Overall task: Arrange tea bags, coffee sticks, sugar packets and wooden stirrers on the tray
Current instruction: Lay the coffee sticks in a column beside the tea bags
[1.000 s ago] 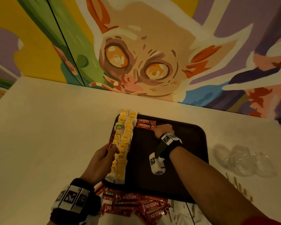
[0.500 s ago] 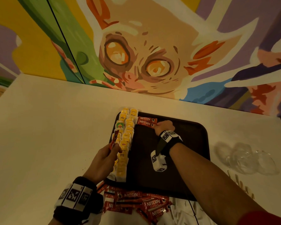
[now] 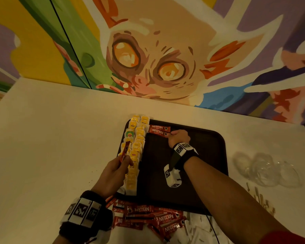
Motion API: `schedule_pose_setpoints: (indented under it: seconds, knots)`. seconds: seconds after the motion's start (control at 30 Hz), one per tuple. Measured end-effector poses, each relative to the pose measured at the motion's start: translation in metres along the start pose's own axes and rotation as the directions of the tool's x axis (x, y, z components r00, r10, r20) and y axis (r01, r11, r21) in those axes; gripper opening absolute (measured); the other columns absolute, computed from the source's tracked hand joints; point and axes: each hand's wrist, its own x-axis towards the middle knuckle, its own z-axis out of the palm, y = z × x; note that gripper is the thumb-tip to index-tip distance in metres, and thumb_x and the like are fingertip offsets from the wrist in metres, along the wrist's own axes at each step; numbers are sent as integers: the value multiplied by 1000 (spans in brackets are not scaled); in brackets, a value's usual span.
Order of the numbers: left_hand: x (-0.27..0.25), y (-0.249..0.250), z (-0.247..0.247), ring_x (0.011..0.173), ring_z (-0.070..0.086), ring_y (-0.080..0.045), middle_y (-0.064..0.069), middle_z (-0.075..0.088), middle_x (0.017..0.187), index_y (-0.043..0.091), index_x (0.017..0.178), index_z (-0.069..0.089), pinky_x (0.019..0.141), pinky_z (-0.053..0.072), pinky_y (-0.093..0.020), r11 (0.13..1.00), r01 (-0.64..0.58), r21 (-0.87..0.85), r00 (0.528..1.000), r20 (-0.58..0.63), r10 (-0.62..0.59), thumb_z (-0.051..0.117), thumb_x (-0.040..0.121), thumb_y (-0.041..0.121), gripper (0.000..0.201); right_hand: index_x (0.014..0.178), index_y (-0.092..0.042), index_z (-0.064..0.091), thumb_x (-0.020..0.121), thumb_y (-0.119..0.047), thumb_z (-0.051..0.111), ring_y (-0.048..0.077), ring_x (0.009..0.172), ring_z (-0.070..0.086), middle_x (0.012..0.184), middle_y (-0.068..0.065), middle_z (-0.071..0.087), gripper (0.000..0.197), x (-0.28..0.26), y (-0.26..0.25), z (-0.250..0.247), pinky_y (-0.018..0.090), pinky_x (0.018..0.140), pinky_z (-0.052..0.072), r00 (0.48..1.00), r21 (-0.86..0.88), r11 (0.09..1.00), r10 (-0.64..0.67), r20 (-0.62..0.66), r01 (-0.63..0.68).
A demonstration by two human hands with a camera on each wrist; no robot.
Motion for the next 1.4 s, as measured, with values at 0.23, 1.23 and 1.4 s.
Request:
schedule_pose_setpoints:
  seconds: [0.23, 1.23, 1.4]
  knots:
    - [2, -2, -1, 43, 39, -3, 3, 41, 63, 10, 88, 60, 43, 34, -21, 1000, 0, 0, 1000, -3, 0, 38, 102, 34, 35, 112, -13, 70, 89, -15, 70, 27, 112, 62, 121, 11, 65, 23, 3, 2, 0, 37, 94, 54, 1000, 52, 999, 4, -2, -4]
    - [7, 16, 8, 44, 31, -8, 10, 37, 52, 7, 95, 57, 44, 29, -23, 994, 38, -104, 997, 77, -30, 39, 102, 36, 35, 108, -16, 65, 95, -36, 60, 7, 90, 60, 99, -10, 64, 25, -59, -17, -5, 21, 75, 48, 897, 228, 897, -416, 148, 379]
    - [0, 31, 15, 43, 29, -6, 7, 35, 52, 2, 93, 53, 41, 26, -20, 989, 50, -136, 978, 210, -20, 37, 103, 32, 36, 103, -23, 65, 97, -24, 59, 4, 64, 60, 90, -7, 67, 9, -113, -19, -29, 20, 54, 48, 580, 471, 804, -591, 561, 363]
